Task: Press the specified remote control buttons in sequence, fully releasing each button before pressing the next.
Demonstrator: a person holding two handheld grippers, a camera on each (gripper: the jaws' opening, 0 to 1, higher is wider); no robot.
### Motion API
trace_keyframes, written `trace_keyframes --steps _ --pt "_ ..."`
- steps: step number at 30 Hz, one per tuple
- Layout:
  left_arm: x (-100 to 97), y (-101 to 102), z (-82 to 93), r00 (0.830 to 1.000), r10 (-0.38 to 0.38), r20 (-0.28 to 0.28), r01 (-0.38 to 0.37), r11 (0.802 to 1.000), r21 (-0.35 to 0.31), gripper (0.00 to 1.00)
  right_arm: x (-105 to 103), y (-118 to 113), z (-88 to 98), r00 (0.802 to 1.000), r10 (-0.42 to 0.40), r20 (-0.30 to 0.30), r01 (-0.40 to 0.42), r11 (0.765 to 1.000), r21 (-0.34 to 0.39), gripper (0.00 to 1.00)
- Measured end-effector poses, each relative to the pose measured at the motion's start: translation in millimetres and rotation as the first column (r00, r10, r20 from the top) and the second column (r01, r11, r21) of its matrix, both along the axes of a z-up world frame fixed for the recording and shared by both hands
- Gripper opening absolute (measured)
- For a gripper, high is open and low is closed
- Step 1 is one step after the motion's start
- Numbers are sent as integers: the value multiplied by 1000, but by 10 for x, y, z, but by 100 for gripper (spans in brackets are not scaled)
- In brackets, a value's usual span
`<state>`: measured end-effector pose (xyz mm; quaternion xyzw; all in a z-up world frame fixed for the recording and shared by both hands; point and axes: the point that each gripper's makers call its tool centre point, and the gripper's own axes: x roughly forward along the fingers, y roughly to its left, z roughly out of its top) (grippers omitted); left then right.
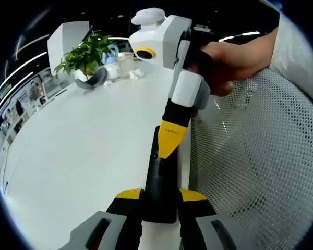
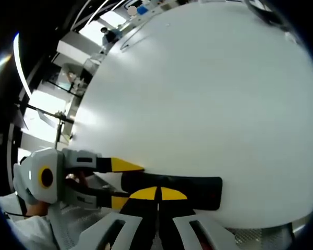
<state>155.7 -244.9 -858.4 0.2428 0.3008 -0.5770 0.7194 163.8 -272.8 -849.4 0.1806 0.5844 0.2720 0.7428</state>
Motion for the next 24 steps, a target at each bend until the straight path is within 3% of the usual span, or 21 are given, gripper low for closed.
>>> trace_keyframes --steps 24 --pt "6 0 -4 1000 3 -4 -3 1000 -1 25 -77 -36 -7 999 27 -45 -29 999 -39 0"
